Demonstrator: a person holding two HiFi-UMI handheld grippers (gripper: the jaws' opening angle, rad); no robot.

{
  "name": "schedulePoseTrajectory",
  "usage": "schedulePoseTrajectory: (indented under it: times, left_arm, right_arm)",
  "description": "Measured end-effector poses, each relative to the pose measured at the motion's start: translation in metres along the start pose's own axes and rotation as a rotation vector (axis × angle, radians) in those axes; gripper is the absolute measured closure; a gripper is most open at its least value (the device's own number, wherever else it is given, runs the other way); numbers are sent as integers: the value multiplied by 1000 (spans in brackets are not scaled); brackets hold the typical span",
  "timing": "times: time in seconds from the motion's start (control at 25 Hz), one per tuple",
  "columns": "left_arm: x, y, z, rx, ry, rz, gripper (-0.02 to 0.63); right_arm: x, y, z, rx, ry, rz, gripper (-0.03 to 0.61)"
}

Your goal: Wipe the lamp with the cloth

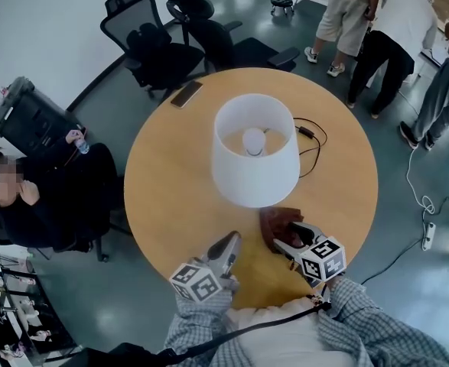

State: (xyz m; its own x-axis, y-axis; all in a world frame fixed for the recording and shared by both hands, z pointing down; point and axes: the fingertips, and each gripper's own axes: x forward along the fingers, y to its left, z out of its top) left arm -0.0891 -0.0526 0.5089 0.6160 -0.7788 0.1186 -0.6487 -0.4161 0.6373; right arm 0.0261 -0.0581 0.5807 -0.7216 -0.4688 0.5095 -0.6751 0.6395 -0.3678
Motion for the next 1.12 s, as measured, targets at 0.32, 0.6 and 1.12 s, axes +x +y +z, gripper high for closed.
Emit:
schedulePoseTrajectory:
  times: [0.32, 0.6, 1.12]
  left_arm:
    - [11, 0, -14, 101, 90, -9, 612]
    - [20, -14, -37, 193, 194, -28, 612]
    - [18, -9, -40, 214, 195, 32, 613]
  right_arm:
    - [-33, 2, 22, 60, -125, -87, 562]
    - [-24, 11, 23, 120, -143, -31, 574]
    - [-15, 10, 29, 85, -126, -14, 574]
